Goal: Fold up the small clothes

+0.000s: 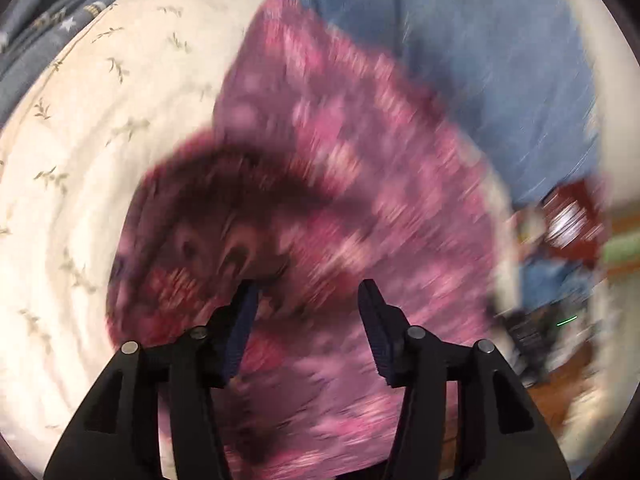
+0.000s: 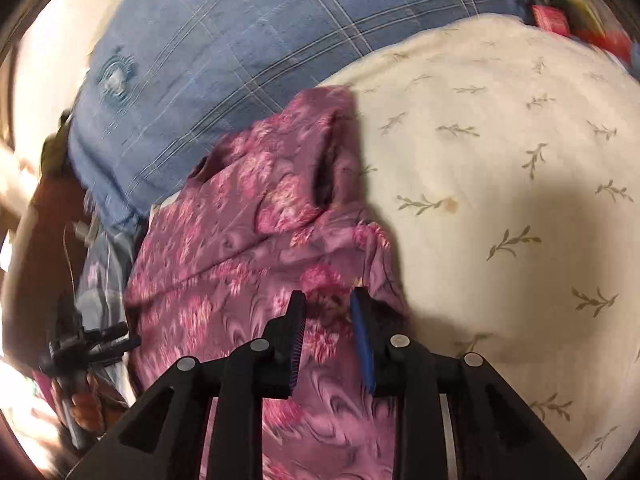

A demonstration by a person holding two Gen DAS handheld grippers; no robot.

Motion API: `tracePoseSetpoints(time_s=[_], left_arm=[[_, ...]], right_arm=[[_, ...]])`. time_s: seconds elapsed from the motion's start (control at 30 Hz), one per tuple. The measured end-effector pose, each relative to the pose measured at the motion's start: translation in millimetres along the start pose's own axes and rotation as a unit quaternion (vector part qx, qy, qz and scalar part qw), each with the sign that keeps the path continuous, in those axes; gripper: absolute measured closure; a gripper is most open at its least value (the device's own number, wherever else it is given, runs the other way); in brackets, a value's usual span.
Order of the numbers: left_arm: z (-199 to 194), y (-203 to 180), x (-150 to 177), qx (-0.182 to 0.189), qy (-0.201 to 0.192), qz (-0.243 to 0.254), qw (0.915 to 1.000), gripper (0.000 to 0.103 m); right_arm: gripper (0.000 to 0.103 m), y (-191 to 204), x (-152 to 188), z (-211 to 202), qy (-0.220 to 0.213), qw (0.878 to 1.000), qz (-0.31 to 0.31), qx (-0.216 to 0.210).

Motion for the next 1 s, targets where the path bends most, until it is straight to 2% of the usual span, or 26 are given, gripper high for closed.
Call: tracePoseSetpoints(time_s=[0.07, 0.1, 0.13, 0.17, 0.2, 0.23, 0.27, 0.3, 0.43, 0.57, 0.67, 0.93, 1.0], left_arm=[[-10, -3, 3, -0.003, -0.003, 0.001, 1.0000, 0.053], [-20, -4, 4, 0.010, -0.006, -0.006, 0.9999, 0.053], [-31, -4, 6, 0.023, -0.010, -0.007, 0.9997, 0.053], [-41, -4, 8, 0.025, -0.014, -0.004, 0.9996, 0.052], [-52, -1, 11, 0.019, -0.019, 0.005, 0.9996, 0.051], [-59, 1, 16, 0.012, -0.019, 0.013, 0.9997, 0.043], [-68, 7, 25, -0.004, -0.012, 0.025, 0.9996, 0.033], [-72, 11, 33, -0.016, -0.005, 0.031, 0.9994, 0.031], [-70, 27, 77, -0.034, 0.028, 0.048, 0.9978, 0.031], [-58, 31, 130, 0.002, 0.066, 0.040, 0.9970, 0.031], [-50, 28, 158, 0.025, 0.089, 0.035, 0.9951, 0.031], [-40, 20, 181, 0.036, 0.111, 0.039, 0.9924, 0.031], [-34, 24, 188, 0.037, 0.123, 0.037, 0.9911, 0.031]], right_arm=[[0.073, 2, 0, -7, 0.008, 1.000, 0.007, 0.007], [0.071, 4, 2, -15, 0.007, 1.000, 0.007, 0.000], [0.066, 7, 4, -25, 0.003, 1.000, -0.006, -0.005], [0.058, 9, 8, -34, 0.004, 1.000, -0.023, -0.002], [0.055, 10, 11, -41, 0.007, 0.999, -0.037, 0.003], [0.051, 8, 17, -50, 0.010, 0.998, -0.053, 0.012], [0.050, 2, 25, -61, 0.014, 0.997, -0.069, 0.022], [0.050, -5, 34, -71, 0.020, 0.996, -0.077, 0.029], [0.050, -34, 75, -103, 0.049, 0.996, -0.058, 0.037], [0.050, -47, 117, -115, 0.089, 0.995, -0.029, 0.021], [0.050, -40, 141, -119, 0.118, 0.992, -0.049, 0.007], [0.050, -29, 173, -120, 0.161, 0.984, -0.075, -0.013], [0.055, -30, 181, -118, 0.171, 0.982, -0.084, -0.018]])
Point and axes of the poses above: each gripper's, at about its wrist camera, not at the fingertips, and z roughly the way its jaws point, y to its left, x to its underside, the point moved 6 cm from there along z, roughly the way its jaws point, and after that the axes turned 10 degrees about -y, right-handed, at the moved point
